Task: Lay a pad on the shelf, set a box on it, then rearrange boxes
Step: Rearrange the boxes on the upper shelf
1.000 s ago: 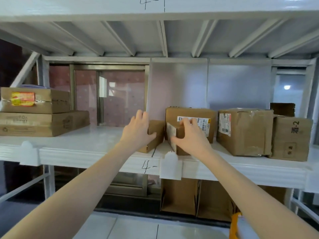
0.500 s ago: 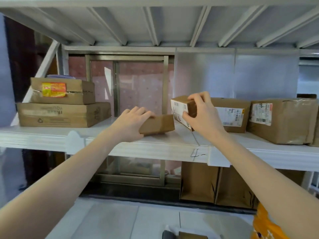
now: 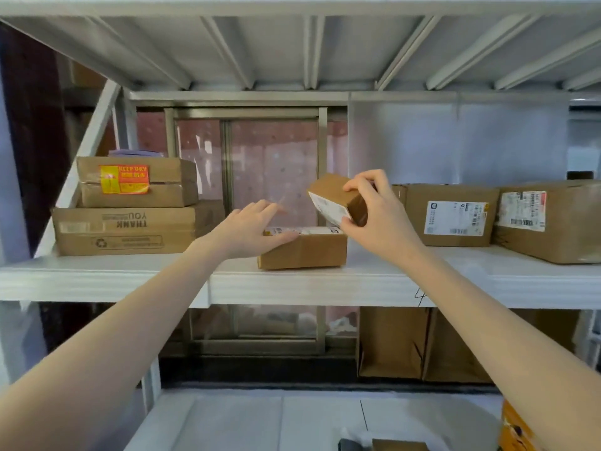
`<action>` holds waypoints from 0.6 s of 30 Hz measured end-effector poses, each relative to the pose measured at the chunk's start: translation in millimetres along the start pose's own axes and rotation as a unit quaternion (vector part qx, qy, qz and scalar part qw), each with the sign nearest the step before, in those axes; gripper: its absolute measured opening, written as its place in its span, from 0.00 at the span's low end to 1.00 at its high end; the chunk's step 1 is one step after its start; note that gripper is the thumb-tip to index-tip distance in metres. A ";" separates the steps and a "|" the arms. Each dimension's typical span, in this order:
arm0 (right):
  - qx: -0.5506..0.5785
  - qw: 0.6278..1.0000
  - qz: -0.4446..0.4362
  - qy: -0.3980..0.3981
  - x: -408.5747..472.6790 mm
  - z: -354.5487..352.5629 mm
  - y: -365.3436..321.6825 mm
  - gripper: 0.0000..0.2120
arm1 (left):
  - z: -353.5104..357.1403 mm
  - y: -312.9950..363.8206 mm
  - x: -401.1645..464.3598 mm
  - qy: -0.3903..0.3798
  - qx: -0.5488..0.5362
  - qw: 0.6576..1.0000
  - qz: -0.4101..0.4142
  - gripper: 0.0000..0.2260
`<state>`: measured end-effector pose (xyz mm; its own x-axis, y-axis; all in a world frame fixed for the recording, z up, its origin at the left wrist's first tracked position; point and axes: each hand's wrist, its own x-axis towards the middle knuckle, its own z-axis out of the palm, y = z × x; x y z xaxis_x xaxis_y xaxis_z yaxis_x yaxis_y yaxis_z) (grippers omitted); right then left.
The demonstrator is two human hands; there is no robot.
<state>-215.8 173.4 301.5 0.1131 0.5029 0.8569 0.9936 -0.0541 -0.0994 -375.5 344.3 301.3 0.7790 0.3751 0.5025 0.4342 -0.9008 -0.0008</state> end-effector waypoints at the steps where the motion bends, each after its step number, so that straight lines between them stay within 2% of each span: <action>1: -0.001 1.000 -0.005 -0.006 -0.4 0.1 1.4 0.18 | 0.5 1.3 5.9 -0.023 -0.020 0.999 -0.010 0.29; 5: 0.000 1.000 -0.008 -0.019 0.1 -0.2 10.4 0.18 | 3.5 6.2 29.9 -0.167 -0.110 0.977 -0.069 0.39; 8: 0.011 1.000 -0.008 -0.026 5.9 -0.1 19.6 0.18 | 2.2 8.8 36.6 -0.216 -0.072 0.972 -0.063 0.43; 11: 0.014 1.000 -0.013 -0.012 15.2 1.6 28.4 0.17 | 0.2 13.7 38.5 -0.177 0.022 0.983 -0.037 0.45; 14: 0.025 0.999 -0.019 0.009 24.6 1.9 31.6 0.17 | 0.1 12.9 38.3 -0.078 0.136 0.988 0.003 0.46; 18: 0.087 0.995 -0.017 0.046 38.7 0.5 26.2 0.18 | -7.7 -10.6 32.5 0.059 0.168 0.984 0.016 0.47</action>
<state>-185.5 191.9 331.8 0.0868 0.4205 0.9031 0.9822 0.1158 -0.1482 -358.3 364.4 324.3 0.7452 0.3014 0.5949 0.5510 -0.7808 -0.2946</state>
